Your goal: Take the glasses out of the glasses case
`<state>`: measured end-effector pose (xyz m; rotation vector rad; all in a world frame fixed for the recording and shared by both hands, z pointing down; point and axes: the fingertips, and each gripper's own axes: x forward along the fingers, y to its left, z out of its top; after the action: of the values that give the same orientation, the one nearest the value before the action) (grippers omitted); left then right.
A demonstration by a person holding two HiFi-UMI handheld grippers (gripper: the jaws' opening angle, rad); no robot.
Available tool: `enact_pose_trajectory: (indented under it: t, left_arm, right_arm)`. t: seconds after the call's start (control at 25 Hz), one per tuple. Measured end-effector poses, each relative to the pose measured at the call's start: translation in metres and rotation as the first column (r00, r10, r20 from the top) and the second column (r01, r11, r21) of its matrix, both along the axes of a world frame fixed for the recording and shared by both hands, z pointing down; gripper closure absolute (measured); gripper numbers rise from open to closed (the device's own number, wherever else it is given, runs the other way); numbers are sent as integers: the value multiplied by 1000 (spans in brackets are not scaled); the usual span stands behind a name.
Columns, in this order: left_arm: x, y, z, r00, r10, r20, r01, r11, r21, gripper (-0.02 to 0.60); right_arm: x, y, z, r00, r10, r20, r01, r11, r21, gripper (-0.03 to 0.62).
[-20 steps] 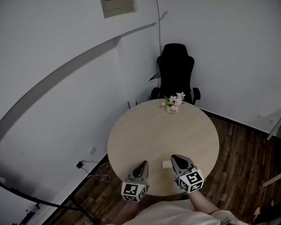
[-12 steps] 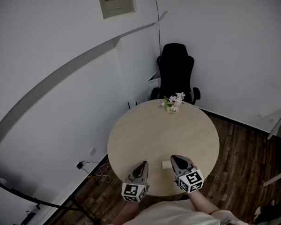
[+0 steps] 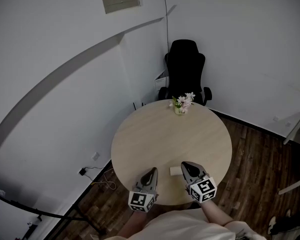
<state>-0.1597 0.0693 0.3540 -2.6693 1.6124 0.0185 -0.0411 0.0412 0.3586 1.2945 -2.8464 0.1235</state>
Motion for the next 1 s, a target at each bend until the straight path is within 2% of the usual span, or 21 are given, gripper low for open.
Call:
enact_pose_trajectory:
  t: [0.12,0.36,0.56,1.0]
  left_arm:
    - [5,-6,0,1000,0,-2,0,1000,4,577]
    - [21,-28,12,1000,-3,-18,3,999,-42,577]
    - [35,-42,28,1000,11,21,-10,996,-91,577]
    - [41,-72,69,996,-13,87,28,984,-174,577]
  right_arm:
    - [7,-6,3,1000,-1,-6,1,1000,-11,582]
    - [26,-27,16,1000,-8,-22,6,998,-59,581]
    - [43,-40,34,999,-11,-34,7,995,-102,581]
    - [65,-65,82,997,-32,-73,16,980,-200,582]
